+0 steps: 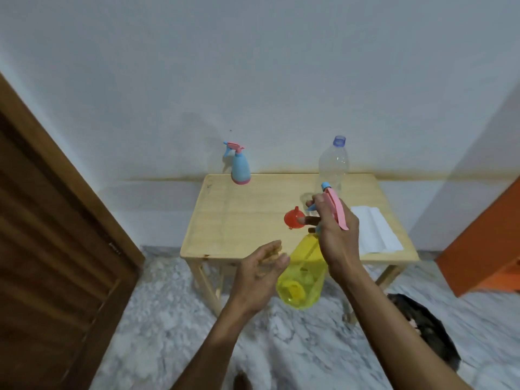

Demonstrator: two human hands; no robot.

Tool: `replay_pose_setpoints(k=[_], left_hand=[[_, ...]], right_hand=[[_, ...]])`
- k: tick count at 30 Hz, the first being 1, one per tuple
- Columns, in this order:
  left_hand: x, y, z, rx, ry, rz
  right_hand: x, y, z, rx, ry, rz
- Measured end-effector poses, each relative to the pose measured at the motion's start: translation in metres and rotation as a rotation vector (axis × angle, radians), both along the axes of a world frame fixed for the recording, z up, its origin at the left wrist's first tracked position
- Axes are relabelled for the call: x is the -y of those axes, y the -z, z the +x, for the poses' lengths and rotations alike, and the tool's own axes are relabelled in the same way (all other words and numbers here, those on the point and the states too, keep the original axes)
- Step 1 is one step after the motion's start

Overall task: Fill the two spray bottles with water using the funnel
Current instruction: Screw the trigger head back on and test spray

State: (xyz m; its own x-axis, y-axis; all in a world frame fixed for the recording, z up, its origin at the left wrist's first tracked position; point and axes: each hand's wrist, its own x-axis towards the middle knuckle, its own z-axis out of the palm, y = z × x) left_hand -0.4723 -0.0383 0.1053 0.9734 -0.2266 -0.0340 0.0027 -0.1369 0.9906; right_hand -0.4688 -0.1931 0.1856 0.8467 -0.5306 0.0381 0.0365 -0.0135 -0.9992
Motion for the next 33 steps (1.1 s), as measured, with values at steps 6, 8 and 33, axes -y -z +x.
replay_pose_setpoints(k=[6,8,33], left_hand=[[-0.030,0.001,-0.028,0.136,-0.039,0.364],[-0.045,0.002,-0.028,0.166,-0.038,0.476],[-0.141,0.032,0.009,-0.164,0.127,0.961]], right_hand=[[0.006,0.027,-0.051,-0.108,-0.007,-0.102],[0.000,0.035,-0.064,-0.154,-0.012,-0.147],[-0.094,0.085,-0.033,-0.544,-0.109,-0.410]])
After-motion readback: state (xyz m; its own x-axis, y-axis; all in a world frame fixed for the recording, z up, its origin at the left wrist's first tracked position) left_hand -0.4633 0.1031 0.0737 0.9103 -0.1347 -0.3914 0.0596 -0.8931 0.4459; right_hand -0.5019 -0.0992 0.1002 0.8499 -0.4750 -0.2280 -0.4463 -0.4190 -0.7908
